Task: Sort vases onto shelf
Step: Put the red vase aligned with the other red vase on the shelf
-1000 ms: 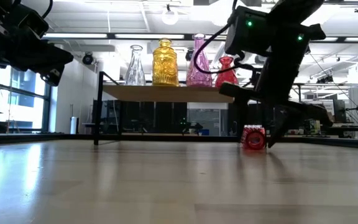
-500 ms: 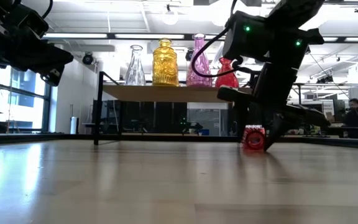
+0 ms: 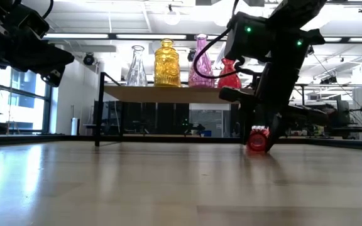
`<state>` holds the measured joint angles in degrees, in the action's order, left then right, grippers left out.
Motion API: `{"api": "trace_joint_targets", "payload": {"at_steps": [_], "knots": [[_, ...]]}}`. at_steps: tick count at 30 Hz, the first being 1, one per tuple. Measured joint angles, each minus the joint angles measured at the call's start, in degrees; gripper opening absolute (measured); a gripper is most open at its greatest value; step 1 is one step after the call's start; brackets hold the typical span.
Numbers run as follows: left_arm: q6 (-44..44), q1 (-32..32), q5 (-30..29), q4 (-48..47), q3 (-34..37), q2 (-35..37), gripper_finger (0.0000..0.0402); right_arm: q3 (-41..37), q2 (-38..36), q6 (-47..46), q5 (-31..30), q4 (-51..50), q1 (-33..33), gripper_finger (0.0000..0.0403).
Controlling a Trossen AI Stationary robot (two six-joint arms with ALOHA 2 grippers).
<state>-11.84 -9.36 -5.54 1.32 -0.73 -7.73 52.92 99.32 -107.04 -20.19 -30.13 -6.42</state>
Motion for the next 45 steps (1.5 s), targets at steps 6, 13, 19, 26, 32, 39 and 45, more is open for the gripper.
{"api": "trace_joint_targets", "payload": {"at_steps": [6,13,19,26,32,39,45], "knots": [[0.0,0.0,0.0,0.0,0.0,0.0,0.0019,-0.1,-5.1,0.3,7.4,-1.7,-0.2,0.0137],[0.0,0.0,0.0,0.0,0.0,0.0,0.0019,-0.1,-14.6,1.2,8.9,-4.4,-0.9,0.0136],[0.0,0.0,0.0,0.0,0.0,0.0,0.0019,-0.1,-22.4,4.1,10.3,-5.0,-0.7,0.0135],[0.0,0.0,0.0,0.0,0.0,0.0,0.0019,-0.1,-23.7,5.5,12.2,-8.9,0.4,0.0133],[0.0,0.0,0.0,0.0,0.0,0.0,0.0019,-0.1,-23.8,7.3,19.0,-9.7,0.8,0.0133],[0.0,0.0,0.0,0.0,0.0,0.0,0.0019,-0.1,-25.3,9.9,24.0,-10.0,3.1,0.0133],[0.0,0.0,0.0,0.0,0.0,0.0,0.0019,-0.1,-25.6,11.6,27.4,-8.9,5.0,0.0133]]}}
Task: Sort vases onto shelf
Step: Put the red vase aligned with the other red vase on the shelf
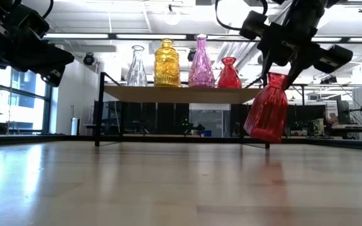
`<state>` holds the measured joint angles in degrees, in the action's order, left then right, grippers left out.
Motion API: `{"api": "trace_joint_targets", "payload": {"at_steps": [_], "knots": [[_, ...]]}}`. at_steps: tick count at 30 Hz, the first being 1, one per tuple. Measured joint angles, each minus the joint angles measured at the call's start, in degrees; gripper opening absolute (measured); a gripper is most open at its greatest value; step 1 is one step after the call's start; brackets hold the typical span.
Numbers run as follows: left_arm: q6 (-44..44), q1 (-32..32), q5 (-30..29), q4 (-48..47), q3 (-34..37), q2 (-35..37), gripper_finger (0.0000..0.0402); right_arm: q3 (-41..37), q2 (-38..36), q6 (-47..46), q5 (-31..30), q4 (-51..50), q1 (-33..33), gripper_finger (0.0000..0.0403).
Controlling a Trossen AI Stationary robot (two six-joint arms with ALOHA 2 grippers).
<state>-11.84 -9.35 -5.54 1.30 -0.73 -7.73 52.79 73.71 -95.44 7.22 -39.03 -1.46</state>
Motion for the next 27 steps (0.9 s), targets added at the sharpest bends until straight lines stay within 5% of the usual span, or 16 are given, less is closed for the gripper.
{"api": "trace_joint_targets", "payload": {"at_steps": [16,27], "knots": [[0.0,0.0,0.0,0.0,0.0,0.0,0.0019,17.2,0.3,13.1,3.2,-20.6,9.1,0.0133],[0.0,0.0,0.0,0.0,0.0,0.0,0.0019,34.8,8.2,25.2,8.8,-36.4,17.3,0.0134]]}}
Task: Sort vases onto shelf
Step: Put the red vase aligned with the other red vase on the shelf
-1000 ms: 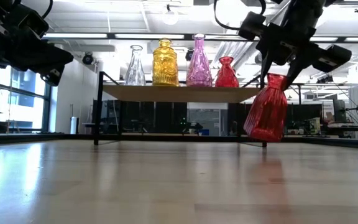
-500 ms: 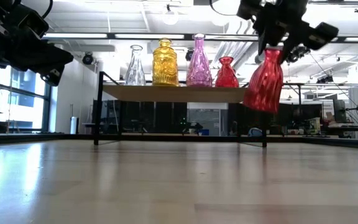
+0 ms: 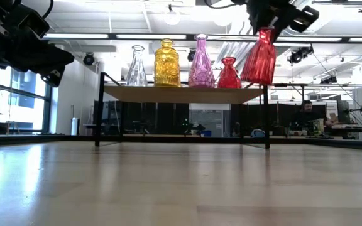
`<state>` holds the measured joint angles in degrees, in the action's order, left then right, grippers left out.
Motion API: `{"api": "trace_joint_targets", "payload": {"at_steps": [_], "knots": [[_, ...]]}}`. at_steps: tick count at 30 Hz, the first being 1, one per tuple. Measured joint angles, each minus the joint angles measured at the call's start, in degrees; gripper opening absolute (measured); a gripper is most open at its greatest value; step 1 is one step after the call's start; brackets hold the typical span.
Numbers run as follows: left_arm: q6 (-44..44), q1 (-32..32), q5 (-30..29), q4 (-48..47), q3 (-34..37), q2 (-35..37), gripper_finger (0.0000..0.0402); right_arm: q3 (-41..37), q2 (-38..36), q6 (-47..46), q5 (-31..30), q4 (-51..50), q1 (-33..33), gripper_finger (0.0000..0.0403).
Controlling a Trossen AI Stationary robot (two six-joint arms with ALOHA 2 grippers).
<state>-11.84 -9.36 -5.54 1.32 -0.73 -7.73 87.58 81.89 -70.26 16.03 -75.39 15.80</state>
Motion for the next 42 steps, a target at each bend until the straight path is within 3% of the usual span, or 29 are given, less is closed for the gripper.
{"api": "trace_joint_targets", "payload": {"at_steps": [13,42], "knots": [[0.0,0.0,0.0,0.0,0.0,0.0,0.0019,23.0,14.2,12.3,2.2,-14.5,10.4,0.0134],[0.0,0.0,0.0,0.0,0.0,0.0,0.0019,23.9,18.8,11.8,6.1,-14.6,16.8,0.0134]]}}
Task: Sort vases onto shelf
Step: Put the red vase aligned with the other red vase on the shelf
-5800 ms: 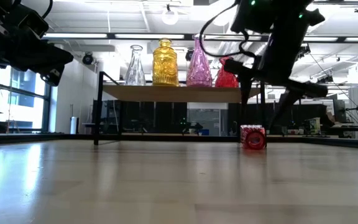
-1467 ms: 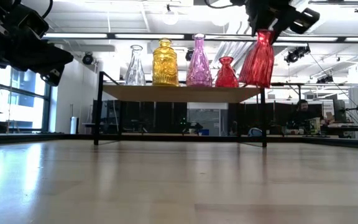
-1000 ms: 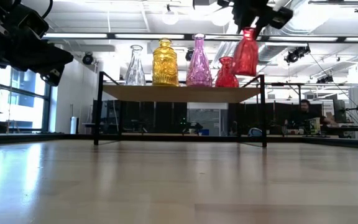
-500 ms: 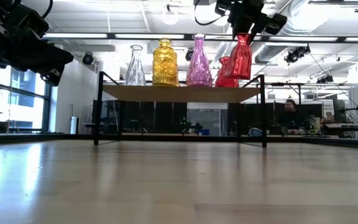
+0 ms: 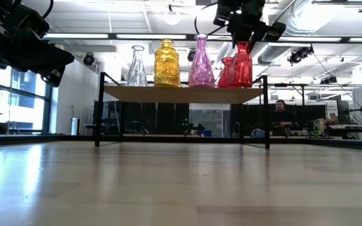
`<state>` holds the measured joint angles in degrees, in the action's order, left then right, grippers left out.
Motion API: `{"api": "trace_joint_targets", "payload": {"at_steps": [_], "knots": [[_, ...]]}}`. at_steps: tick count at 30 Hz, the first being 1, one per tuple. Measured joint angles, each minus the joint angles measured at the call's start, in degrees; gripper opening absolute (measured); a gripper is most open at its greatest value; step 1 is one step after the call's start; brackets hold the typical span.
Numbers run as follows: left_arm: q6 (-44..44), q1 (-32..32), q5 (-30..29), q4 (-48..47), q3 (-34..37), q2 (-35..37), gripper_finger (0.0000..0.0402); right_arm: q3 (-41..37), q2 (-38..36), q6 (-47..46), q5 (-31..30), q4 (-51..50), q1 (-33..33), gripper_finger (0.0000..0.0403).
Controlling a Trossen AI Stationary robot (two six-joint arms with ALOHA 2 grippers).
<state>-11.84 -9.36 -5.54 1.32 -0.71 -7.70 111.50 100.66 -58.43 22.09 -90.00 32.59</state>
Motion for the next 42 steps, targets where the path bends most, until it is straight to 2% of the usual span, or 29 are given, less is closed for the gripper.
{"api": "trace_joint_targets", "payload": {"at_steps": [15,24,42], "knots": [[0.0,0.0,0.0,0.0,0.0,0.0,0.0019,0.1,1.2,0.4,1.0,1.2,0.8,0.0134],[0.0,0.0,0.0,0.0,0.0,0.0,0.0019,0.0,1.4,0.7,-0.9,1.4,1.2,0.0175],[0.0,0.0,0.0,0.0,0.0,0.0,0.0019,0.0,1.4,0.0,-2.7,4.1,1.5,0.0178]]}}
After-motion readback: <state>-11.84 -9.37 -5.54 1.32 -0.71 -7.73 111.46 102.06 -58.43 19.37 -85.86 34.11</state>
